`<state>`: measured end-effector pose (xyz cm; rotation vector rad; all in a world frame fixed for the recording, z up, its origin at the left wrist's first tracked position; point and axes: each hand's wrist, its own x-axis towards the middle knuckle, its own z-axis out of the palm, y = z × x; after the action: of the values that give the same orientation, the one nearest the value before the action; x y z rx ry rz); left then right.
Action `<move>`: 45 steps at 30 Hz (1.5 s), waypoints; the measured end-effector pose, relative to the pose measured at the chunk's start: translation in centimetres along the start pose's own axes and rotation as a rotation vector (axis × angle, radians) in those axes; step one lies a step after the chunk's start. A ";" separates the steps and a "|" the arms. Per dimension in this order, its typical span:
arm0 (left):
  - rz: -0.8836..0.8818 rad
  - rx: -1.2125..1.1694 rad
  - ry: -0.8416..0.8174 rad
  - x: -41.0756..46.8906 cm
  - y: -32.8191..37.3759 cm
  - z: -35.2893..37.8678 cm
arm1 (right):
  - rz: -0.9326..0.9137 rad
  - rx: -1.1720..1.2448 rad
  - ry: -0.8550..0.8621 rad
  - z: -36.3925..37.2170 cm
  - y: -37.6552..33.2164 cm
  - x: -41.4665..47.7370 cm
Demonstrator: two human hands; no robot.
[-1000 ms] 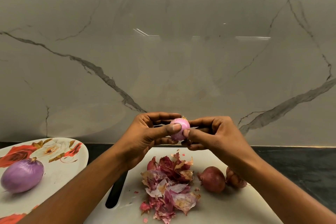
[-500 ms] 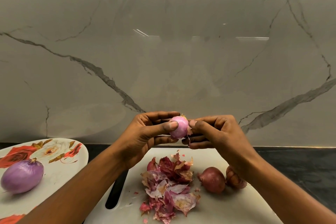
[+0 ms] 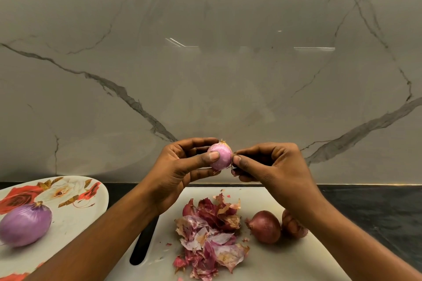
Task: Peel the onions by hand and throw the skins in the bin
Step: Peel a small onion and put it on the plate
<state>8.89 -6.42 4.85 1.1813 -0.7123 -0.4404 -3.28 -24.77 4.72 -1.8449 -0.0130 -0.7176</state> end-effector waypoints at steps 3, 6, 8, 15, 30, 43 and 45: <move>-0.005 -0.013 -0.003 0.1 -0.1 -0.1 | 0.009 0.008 0.015 0.0 0.0 0.1; -0.019 -0.051 -0.016 0.1 -0.1 -0.2 | 0.029 0.019 0.037 -0.2 0.0 0.2; -0.028 -0.068 -0.020 0.1 -0.1 -0.3 | 0.040 0.015 0.051 -0.2 0.0 0.3; -0.035 -0.102 -0.017 0.3 -0.2 -0.5 | 0.116 0.000 -0.034 -0.4 0.0 0.2; 0.001 -0.007 0.003 0.1 -0.2 -0.2 | 0.052 -0.048 -0.034 -0.2 0.1 0.1; -0.061 -0.113 -0.021 0.0 0.0 -0.1 | 0.098 -0.101 0.061 -0.5 0.5 0.4; -0.069 -0.132 -0.026 0.0 0.1 -0.1 | 0.107 -0.104 0.074 -0.6 0.6 0.5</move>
<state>8.98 -6.33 4.96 1.0797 -0.6566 -0.5531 -3.00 -25.66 4.60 -1.9017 0.1730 -0.7222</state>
